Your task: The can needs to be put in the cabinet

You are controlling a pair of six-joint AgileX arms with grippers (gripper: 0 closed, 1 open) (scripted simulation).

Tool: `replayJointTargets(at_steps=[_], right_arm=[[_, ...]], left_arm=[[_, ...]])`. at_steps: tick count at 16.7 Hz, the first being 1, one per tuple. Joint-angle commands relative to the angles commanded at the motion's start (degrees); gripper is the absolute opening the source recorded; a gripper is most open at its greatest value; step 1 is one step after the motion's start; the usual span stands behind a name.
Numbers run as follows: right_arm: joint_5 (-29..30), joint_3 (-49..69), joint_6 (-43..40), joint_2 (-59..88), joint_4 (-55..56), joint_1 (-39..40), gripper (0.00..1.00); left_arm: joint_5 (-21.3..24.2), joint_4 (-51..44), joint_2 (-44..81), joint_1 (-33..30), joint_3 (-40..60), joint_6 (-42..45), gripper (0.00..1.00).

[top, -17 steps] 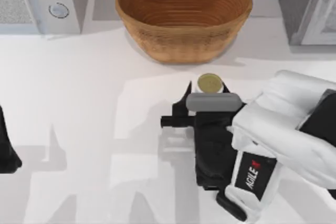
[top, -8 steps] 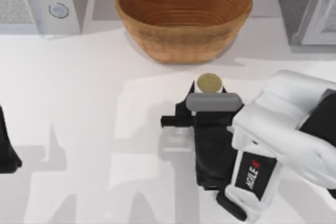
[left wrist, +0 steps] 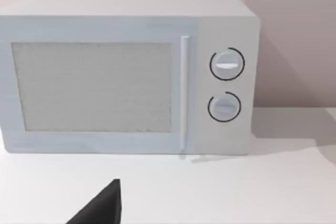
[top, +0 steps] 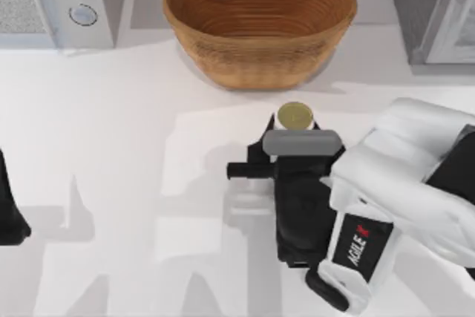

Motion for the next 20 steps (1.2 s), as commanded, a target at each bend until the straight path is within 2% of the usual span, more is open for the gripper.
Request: replayJointTargets(at_steps=[13,20], right_arm=[[-0.2,-1.8,0.6,-30.1,-28.5,0.0,0.00],[-0.2,-1.7,0.5,-31.8,-30.2,0.0,0.00]], left_arm=[[0.0,0.0,0.0,0.0,0.0,0.0,1.00],[0.0,0.0,0.0,0.0,0.0,0.0,1.00]])
